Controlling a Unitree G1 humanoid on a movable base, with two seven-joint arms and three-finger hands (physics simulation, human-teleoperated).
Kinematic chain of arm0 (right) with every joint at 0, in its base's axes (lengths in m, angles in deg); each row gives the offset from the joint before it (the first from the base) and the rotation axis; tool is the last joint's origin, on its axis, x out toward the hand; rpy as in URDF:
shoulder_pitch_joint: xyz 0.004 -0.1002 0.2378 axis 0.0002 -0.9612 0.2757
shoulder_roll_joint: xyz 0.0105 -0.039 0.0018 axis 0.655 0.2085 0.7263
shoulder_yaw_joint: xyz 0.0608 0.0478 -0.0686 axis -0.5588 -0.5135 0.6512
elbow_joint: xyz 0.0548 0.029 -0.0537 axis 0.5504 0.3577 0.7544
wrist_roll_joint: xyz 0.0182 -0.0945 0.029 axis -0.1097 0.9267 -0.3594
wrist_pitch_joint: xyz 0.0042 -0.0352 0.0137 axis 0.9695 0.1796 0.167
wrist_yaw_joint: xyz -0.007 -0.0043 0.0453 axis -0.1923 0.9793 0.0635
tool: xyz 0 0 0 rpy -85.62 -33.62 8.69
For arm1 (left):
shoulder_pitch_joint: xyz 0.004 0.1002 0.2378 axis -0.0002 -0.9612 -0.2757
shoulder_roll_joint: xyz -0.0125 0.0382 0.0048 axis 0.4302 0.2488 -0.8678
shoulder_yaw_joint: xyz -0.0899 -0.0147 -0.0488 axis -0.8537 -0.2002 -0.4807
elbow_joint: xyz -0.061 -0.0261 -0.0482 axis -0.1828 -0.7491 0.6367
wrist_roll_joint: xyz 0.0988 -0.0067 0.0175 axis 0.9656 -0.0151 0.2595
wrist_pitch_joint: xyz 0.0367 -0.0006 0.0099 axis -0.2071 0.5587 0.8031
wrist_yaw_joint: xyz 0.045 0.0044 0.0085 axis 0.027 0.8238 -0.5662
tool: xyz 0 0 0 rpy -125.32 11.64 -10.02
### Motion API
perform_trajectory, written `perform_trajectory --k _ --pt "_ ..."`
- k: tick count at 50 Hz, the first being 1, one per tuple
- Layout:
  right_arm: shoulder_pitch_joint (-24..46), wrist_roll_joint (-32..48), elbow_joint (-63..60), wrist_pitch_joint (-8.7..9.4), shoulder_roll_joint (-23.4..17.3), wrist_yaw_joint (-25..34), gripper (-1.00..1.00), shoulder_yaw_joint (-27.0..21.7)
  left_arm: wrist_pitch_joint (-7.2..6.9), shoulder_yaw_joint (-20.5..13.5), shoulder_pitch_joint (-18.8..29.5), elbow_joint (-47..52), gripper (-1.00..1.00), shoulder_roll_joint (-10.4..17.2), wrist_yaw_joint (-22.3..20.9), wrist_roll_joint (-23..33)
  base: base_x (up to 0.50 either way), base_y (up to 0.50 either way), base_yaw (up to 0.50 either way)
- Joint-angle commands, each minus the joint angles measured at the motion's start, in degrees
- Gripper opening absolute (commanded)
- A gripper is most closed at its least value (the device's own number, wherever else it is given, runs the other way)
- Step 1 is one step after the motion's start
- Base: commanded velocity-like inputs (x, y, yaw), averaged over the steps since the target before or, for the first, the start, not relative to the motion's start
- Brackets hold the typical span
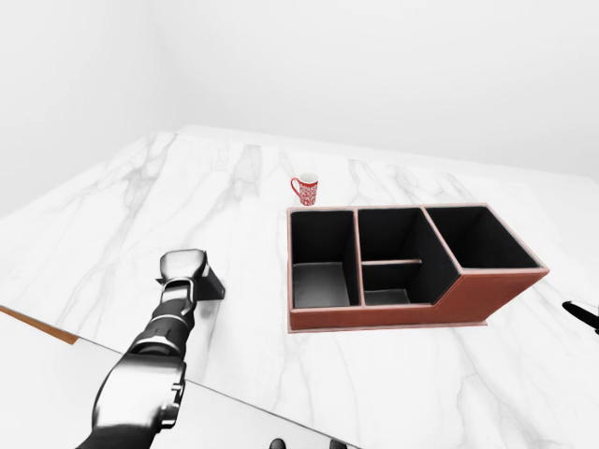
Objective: Pick up the book and place it in the left compartment of the caddy.
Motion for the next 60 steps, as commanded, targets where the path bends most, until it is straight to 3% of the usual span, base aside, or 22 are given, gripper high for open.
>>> perform_trajectory --k 1,15,20,22,29,32,41,51,56,60 --pt "-0.09 -0.03 -0.25 0.15 -0.04 -0.14 1.0 -0.01 0.0 -1.0 -4.07 -2.03 -1.0 -1.98 -2.76 -2.06 0.0 0.0 0.0" --pt "0.05 0.08 -0.28 0.3 -0.08 -0.05 1.0 -0.17 0.0 -1.29 -4.58 -2.1 -1.0 -1.76 -2.86 -2.04 0.0 0.0 0.0" --pt "-0.17 0.01 -0.4 0.16 -0.01 -0.03 1.0 -0.1 0.0 -1.93 -3.26 -1.55 -1.0 -1.05 6.78 -3.11 0.0 0.0 0.0" --pt "-0.18 0.05 -0.49 0.18 0.06 0.02 1.0 -0.18 0.0 -2.58 -3.09 -1.33 -1.0 -0.83 8.6 -4.24 0.0 0.0 0.0" --pt "-0.04 0.29 0.51 -0.8 0.16 0.27 1.0 0.11 0.0 -1.12 -2.38 -0.43 -1.0 -0.72 8.6 -4.58 0.0 0.0 0.0" --pt "-0.28 0.02 -0.29 -0.08 0.08 0.15 1.0 -0.13 0.0 -1.15 -2.11 0.08 -1.0 -0.85 8.6 -5.21 0.0 0.0 0.0" --pt "-0.13 -0.01 0.18 -0.1 -0.01 0.04 1.0 -0.12 0.0 -0.45 -1.53 1.14 -1.0 -0.82 8.6 -5.13 0.0 0.0 0.0" --pt "-0.16 0.0 -0.16 0.32 -0.05 -0.06 1.0 -0.17 0.0 1.34 -1.21 13.38 -1.0 -1.37 8.6 0.82 0.0 0.0 0.0" --pt "0.0 0.05 0.18 0.18 -0.09 0.03 1.0 -0.15 0.0 1.22 -4.45 22.78 -1.0 -2.01 8.6 6.11 0.0 0.0 0.0" --pt "-0.16 -0.07 -0.56 0.66 -0.03 0.0 1.0 -0.27 0.0 0.1 -9.05 35.99 -1.0 -2.8 8.24 11.34 0.0 0.0 0.0"
